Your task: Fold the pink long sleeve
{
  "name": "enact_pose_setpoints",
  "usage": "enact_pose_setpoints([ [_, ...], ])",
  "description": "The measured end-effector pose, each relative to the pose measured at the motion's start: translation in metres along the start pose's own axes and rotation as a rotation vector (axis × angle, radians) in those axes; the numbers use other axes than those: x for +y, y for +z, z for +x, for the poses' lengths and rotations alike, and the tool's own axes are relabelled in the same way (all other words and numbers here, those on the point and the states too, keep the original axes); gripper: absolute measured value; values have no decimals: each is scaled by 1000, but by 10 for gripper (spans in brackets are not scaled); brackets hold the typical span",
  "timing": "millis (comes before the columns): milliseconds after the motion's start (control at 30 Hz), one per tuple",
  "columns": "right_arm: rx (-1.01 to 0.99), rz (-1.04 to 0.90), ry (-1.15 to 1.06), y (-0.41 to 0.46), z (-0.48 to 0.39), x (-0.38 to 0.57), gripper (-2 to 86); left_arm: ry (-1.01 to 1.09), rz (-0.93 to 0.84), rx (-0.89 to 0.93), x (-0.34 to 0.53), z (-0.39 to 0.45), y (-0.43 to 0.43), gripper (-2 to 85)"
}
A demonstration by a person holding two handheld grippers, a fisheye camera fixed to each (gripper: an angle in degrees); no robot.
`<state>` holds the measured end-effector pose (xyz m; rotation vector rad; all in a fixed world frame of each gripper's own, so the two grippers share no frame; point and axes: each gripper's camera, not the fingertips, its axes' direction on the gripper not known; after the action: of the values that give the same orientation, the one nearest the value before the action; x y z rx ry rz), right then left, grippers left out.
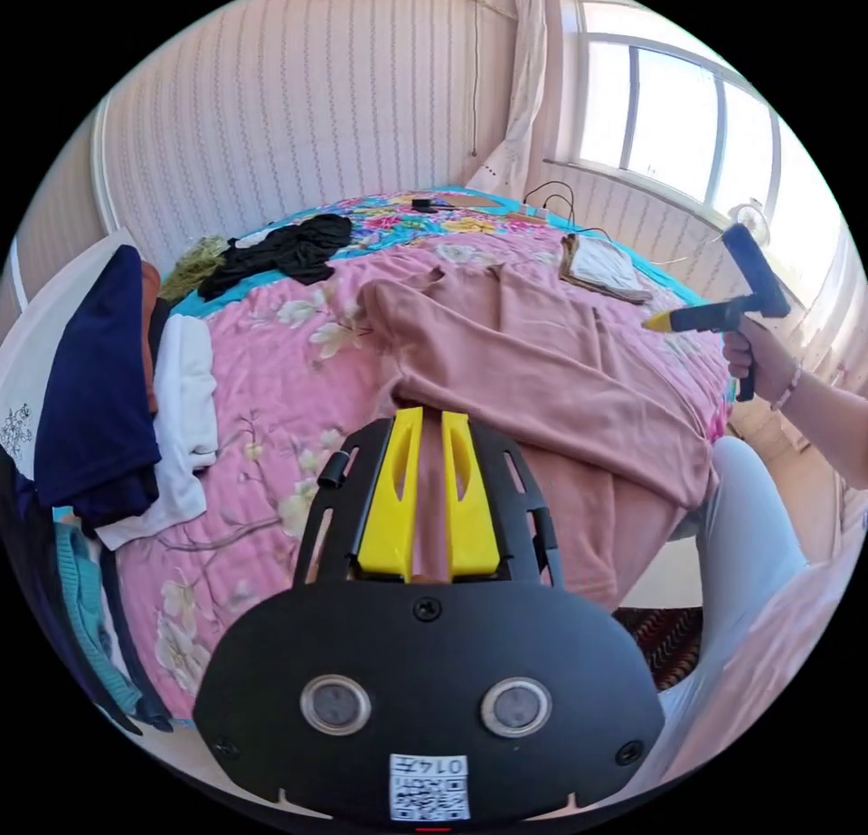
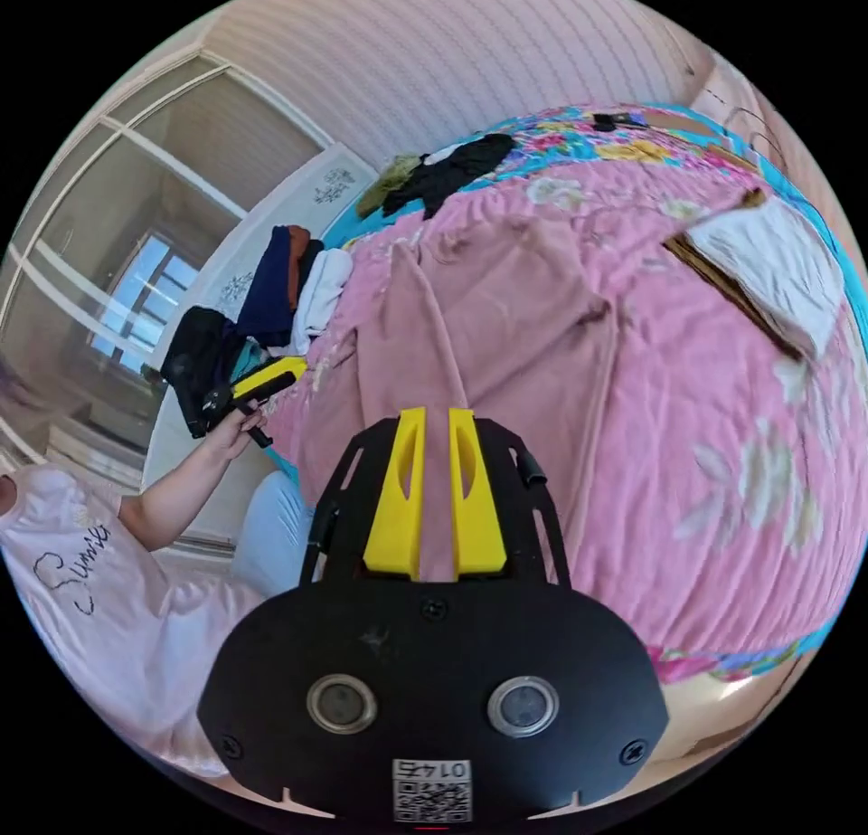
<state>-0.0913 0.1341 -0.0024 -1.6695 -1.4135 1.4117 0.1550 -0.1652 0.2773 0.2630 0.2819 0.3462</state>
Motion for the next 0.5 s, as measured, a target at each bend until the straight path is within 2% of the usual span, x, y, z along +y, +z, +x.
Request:
enact_pose_setpoints([
  [133,-55,-81,-176,60,-30,-125,78,-53,-36,-15,-27,-31,40,56],
  [300,130,-158,-160,121,-31,-217,101,-17,-152,63,-52,-53,98,66],
  [367,90,-217,-132,137,-25,-240,76,-43,-177,54,-52,-65,105,38],
  [433,-35,-265,-169,148,-29,-263,36,-75,-139,70,-51,-80,96,15],
  [500,-8,-283,-246,156,-42,-277,26,-97,-75,44,-46,-92,82,5],
])
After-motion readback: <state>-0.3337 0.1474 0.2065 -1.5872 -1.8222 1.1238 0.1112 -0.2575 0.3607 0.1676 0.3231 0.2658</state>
